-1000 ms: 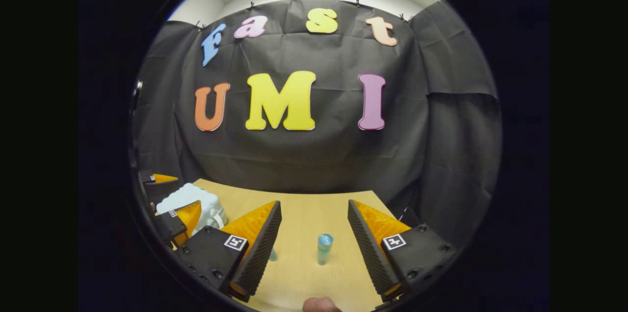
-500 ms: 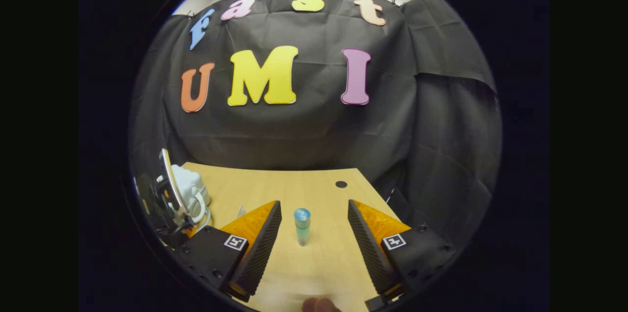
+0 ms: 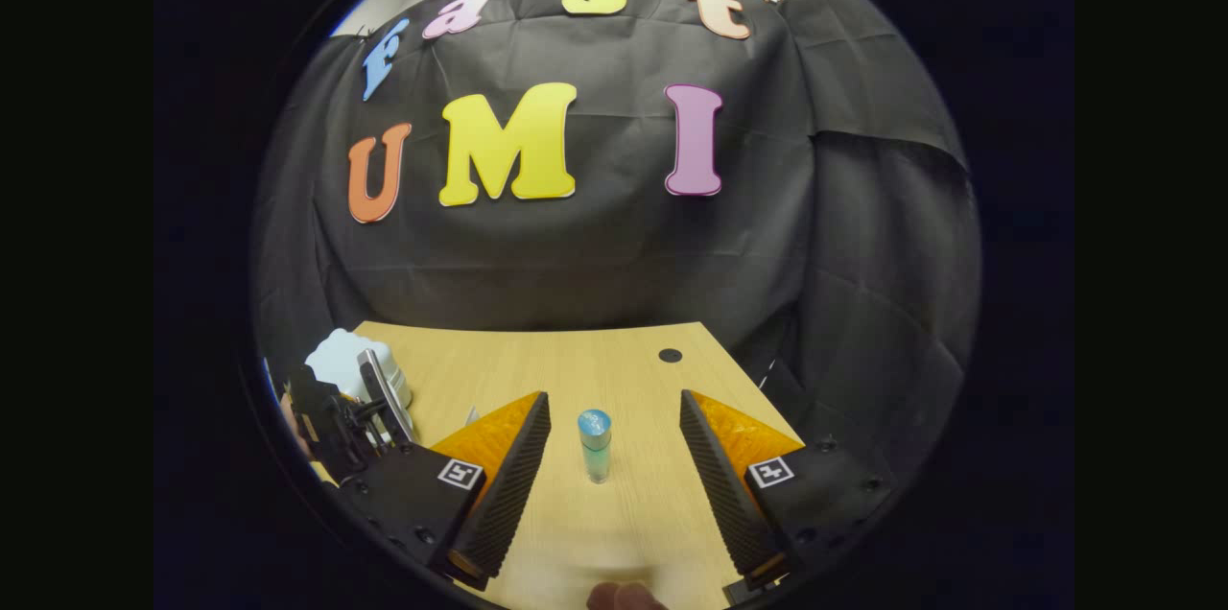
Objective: First open the suitcase, pack the skin care products into it, and then close the suitcase.
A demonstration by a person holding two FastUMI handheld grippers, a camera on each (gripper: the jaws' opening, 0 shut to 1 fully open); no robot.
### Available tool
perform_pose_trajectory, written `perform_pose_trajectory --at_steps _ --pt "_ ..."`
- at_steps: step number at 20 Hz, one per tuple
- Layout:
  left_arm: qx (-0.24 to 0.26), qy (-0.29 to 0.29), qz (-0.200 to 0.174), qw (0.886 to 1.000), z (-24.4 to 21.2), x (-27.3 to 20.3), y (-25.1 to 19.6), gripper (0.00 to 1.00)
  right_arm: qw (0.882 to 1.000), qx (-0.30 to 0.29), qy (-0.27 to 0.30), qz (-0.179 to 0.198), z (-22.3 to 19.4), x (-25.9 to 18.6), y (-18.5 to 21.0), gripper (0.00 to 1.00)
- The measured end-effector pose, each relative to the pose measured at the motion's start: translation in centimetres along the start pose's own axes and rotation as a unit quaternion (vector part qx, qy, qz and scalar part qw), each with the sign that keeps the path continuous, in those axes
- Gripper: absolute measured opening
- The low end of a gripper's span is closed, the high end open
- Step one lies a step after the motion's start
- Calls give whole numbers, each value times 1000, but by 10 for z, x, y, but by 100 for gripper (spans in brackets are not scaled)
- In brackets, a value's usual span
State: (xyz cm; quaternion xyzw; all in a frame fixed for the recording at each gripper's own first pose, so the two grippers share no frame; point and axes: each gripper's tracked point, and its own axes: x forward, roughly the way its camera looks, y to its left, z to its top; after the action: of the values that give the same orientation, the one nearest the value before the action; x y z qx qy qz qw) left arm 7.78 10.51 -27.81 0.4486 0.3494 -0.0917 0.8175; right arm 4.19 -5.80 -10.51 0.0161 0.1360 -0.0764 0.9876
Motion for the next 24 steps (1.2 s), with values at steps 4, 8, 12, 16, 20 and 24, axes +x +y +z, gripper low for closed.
perform_pose_trajectory --at_steps 4,8,12,16,20,24 --pt "6 -10 -20 1000 6 -2 -9 34 1000 -1 10 -6 -5 4 -4 81" --pt "-15 -39 -28 999 20 -17 4 17 1000 1 12 -3 -7 3 2 82" --pt "-59 -78 -43 994 26 -40 38 6 1000 4 11 4 -6 -1 11 82" --pt "-111 -121 -52 985 24 -71 86 3 1000 -3 9 12 1 -5 26 81" --pt "-175 -153 -49 971 11 -89 132 3 1000 -3 6 17 5 -8 39 82" --pt "-183 -173 8 968 -17 -109 197 3 1000 -8 2 19 11 -13 50 81"
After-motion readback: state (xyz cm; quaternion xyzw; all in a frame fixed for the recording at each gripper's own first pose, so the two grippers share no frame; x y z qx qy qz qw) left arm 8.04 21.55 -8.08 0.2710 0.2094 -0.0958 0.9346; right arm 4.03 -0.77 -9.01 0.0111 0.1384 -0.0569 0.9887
